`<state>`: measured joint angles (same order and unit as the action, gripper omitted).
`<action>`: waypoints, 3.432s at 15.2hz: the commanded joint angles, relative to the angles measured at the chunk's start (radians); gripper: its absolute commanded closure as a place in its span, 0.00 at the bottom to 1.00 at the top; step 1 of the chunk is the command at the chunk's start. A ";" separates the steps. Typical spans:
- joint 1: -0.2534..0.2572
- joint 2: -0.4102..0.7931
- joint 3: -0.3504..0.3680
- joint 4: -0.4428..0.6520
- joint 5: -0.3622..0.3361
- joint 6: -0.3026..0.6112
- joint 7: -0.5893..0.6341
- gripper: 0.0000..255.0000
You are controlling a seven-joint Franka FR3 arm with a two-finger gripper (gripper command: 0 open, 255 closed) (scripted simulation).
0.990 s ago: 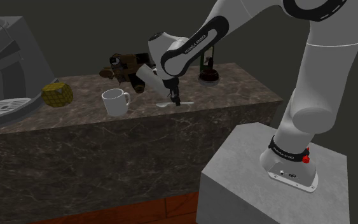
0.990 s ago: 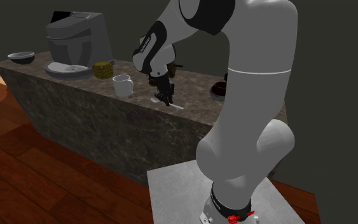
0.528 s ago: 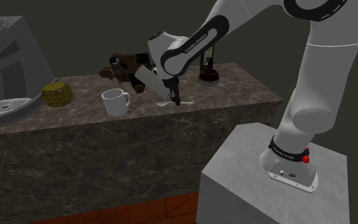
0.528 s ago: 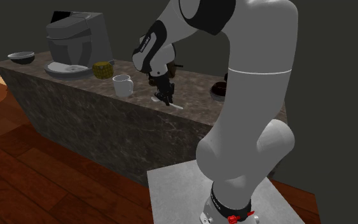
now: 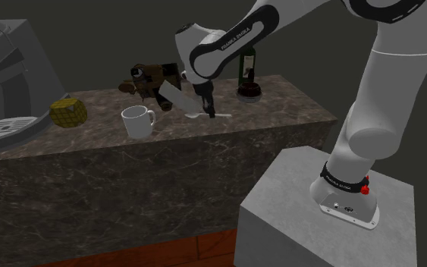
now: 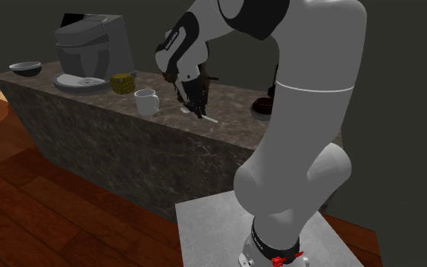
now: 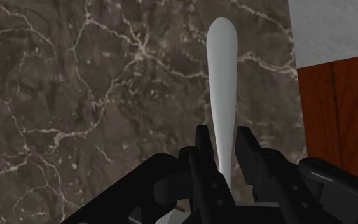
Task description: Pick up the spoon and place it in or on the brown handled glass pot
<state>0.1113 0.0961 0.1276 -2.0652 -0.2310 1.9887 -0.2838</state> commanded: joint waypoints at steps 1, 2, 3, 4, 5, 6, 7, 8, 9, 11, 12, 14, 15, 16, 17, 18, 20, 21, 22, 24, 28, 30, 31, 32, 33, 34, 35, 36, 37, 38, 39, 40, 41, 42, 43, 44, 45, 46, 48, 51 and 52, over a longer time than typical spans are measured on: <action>0.000 -0.009 0.001 0.016 0.004 -0.025 -0.006 1.00; 0.001 -0.015 0.001 0.023 0.006 -0.038 -0.009 1.00; 0.001 -0.020 0.001 0.030 0.008 -0.050 -0.012 1.00; 0.001 -0.025 0.002 0.038 0.010 -0.062 -0.015 1.00; 0.001 -0.030 0.002 0.045 0.011 -0.074 -0.018 1.00; 0.001 -0.035 0.002 0.053 0.013 -0.087 -0.021 1.00; 0.001 -0.040 0.002 0.061 0.015 -0.099 -0.023 1.00; 0.001 -0.044 0.002 0.070 0.016 -0.111 -0.026 1.00; 0.001 -0.048 0.003 0.078 0.018 -0.124 -0.029 1.00; 0.002 -0.056 0.003 0.096 0.020 -0.149 -0.034 1.00; 0.002 -0.060 0.003 0.105 0.022 -0.161 -0.037 1.00; 0.002 -0.066 0.003 0.124 0.024 -0.186 -0.042 1.00; 0.002 -0.069 0.004 0.134 0.025 -0.199 -0.045 1.00; 0.002 -0.072 0.004 0.144 0.026 -0.212 -0.047 1.00; 0.002 -0.075 0.004 0.155 0.027 -0.224 -0.050 1.00; 0.003 -0.077 0.004 0.165 0.028 -0.237 -0.052 1.00; 0.003 -0.081 0.004 0.187 0.029 -0.263 -0.057 1.00; 0.003 -0.083 0.005 0.198 0.030 -0.275 -0.060 1.00; 0.003 -0.085 0.005 0.210 0.031 -0.288 -0.062 1.00; 0.004 -0.087 0.005 0.234 0.032 -0.314 -0.067 1.00; 0.004 -0.089 0.006 0.285 0.033 -0.366 -0.076 1.00; 0.005 -0.089 0.006 0.312 0.033 -0.393 -0.080 1.00; 0.005 -0.088 0.006 0.325 0.033 -0.406 -0.082 1.00; 0.005 -0.088 0.007 0.340 0.033 -0.419 -0.085 1.00; 0.005 -0.087 0.007 0.354 0.033 -0.433 -0.087 1.00; 0.005 -0.087 0.007 0.355 0.033 -0.434 -0.087 1.00; -0.007 -0.098 -0.005 0.342 0.031 -0.427 -0.110 1.00; -0.018 -0.108 -0.017 0.330 0.028 -0.420 -0.133 1.00; -0.030 -0.117 -0.029 0.320 0.025 -0.414 -0.156 1.00; -0.042 -0.125 -0.041 0.311 0.022 -0.408 -0.178 1.00; -0.054 -0.132 -0.053 0.303 0.019 -0.402 -0.201 1.00; -0.065 -0.138 -0.065 0.296 0.016 -0.396 -0.224 1.00; -0.077 -0.143 -0.078 0.290 0.012 -0.390 -0.247 1.00; -0.088 -0.147 -0.090 0.285 0.009 -0.384 -0.270 1.00; -0.100 -0.150 -0.103 0.282 0.005 -0.379 -0.293 1.00; -0.111 -0.152 -0.116 0.280 0.002 -0.373 -0.316 1.00; -0.123 -0.153 -0.128 0.279 -0.002 -0.368 -0.339 1.00; -0.134 -0.153 -0.141 0.279 -0.005 -0.362 -0.362 1.00; -0.157 -0.150 -0.166 0.283 -0.011 -0.352 -0.408 1.00; -0.191 -0.137 -0.204 0.297 -0.018 -0.337 -0.478 1.00; -0.202 -0.131 -0.217 0.305 -0.020 -0.332 -0.501 1.00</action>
<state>-0.0813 -0.0343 -0.0786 -1.7576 -0.2488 1.6492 -0.7645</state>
